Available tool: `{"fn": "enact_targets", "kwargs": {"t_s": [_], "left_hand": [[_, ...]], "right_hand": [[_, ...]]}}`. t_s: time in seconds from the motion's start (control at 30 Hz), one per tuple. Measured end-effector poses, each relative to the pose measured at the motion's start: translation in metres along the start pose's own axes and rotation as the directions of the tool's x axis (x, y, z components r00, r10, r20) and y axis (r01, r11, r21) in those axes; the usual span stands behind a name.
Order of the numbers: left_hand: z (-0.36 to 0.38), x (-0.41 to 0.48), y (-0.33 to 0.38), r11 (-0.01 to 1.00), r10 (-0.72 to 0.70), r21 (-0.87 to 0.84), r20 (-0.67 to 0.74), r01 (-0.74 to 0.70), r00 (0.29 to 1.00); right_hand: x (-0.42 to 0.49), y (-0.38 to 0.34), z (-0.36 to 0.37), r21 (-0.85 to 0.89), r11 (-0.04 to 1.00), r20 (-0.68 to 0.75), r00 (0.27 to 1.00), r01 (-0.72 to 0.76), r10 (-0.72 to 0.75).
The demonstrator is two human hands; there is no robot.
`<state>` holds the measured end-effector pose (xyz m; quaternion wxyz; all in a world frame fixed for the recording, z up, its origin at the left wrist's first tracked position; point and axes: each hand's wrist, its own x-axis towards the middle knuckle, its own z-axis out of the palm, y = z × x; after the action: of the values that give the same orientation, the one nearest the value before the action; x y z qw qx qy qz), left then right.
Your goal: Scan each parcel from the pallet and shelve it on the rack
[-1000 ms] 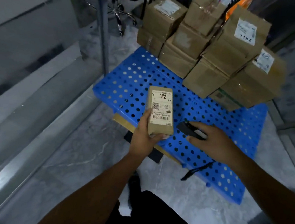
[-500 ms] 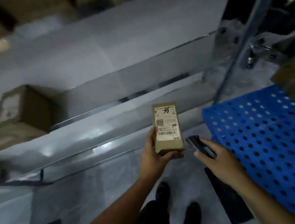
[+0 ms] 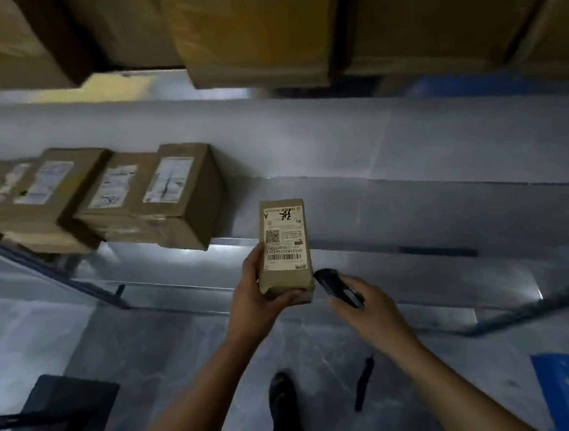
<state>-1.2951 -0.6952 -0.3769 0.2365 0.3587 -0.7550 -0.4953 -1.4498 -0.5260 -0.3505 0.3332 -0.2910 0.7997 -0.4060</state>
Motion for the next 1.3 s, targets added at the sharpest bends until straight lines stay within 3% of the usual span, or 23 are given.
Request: {"fn": "enact_targets", "kwargs": {"t_s": [0.17,0.27,0.37,0.5,0.8,1.0,1.13,1.3], "left_hand": [[-0.055,0.067,-0.018,0.988,0.051,0.147,-0.089,-0.037,0.995],[-0.062,0.089,-0.018,0.885,0.278,0.436,-0.213,-0.164,0.937],[-0.056,0.097,-0.015,0.761,0.463,0.584,-0.182,-0.283,0.868],[-0.049,0.109,-0.019,0.712,0.368,0.677,-0.134,-0.186,0.92],[-0.068,0.155,-0.008,0.489,0.102,0.869,0.033,-0.079,0.994],[-0.067,0.161,0.002,0.543,0.025,0.836,0.072,-0.074,0.997],[-0.078,0.154,0.008,0.63,0.093,0.764,0.103,-0.139,0.99],[-0.085,0.139,0.011,0.649,0.214,0.699,0.211,-0.3,0.954]], "right_hand": [[0.075,-0.051,0.041,-0.089,0.995,0.018,0.999,0.033,-0.032],[0.106,-0.067,0.052,-0.083,0.996,0.017,0.999,0.037,-0.036],[0.128,-0.082,0.057,-0.091,0.995,0.038,0.998,0.045,-0.042],[0.161,-0.092,0.06,-0.101,0.994,0.08,0.997,0.032,-0.024],[0.211,-0.103,0.055,-0.123,0.99,0.168,0.985,0.062,-0.04],[0.211,-0.109,0.048,-0.135,0.988,0.176,0.983,0.073,-0.049],[0.188,-0.111,0.038,-0.126,0.99,0.119,0.992,0.06,-0.045],[0.131,-0.1,0.022,-0.066,0.998,-0.057,0.998,0.015,-0.019]]}}
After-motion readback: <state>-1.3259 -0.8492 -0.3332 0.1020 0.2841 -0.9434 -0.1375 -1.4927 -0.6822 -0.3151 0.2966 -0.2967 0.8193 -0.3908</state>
